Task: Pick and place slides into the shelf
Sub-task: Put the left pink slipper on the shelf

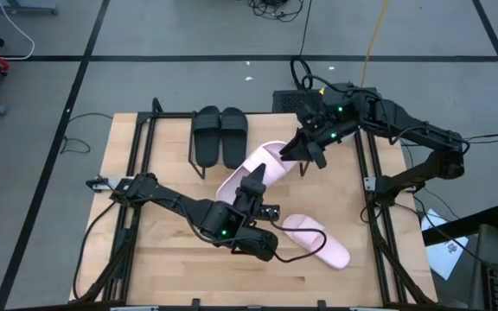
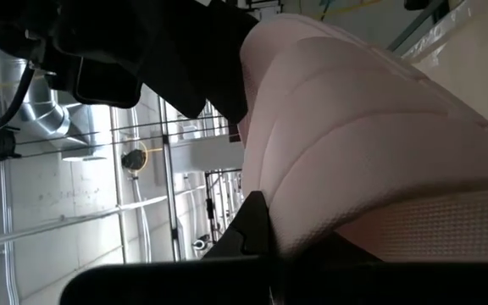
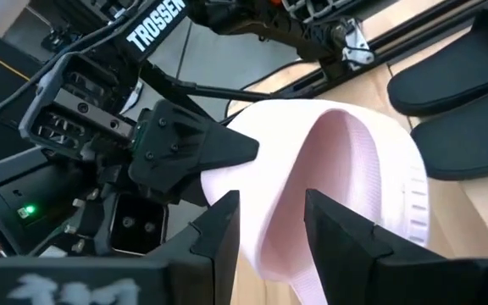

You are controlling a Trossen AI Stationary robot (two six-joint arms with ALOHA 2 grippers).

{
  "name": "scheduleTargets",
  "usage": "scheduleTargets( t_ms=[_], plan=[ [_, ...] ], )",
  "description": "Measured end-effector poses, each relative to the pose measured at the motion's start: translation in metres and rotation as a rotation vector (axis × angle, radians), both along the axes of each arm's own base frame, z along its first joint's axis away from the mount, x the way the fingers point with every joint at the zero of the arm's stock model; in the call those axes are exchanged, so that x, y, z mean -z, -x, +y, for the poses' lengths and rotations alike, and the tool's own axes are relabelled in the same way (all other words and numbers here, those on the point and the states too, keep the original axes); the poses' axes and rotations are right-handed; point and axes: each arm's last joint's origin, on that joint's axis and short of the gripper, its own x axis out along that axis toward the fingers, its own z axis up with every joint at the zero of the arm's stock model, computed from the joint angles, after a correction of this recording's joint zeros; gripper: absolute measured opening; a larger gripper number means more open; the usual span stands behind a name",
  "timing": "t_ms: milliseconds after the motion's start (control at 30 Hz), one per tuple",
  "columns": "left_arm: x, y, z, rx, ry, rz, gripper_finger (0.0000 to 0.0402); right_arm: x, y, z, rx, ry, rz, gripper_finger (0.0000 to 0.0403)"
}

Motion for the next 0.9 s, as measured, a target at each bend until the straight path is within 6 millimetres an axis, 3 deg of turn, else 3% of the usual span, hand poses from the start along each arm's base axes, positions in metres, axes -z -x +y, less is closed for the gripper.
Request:
scheduleTargets(
  t_ms=[467,900],
  plan=[
    [0.0,-0.001,0.002,-0.011,-0.016,0.015,0.0,0.006,-0.002,0.018,0.007,0.0,0.078,0.0125],
    [-0.001,0.0,-0.001,-0.007,-0.018,0.012,0.0,0.016,-0.025,0.026,-0.029,0.006,0.07,0.0125]
  ],
)
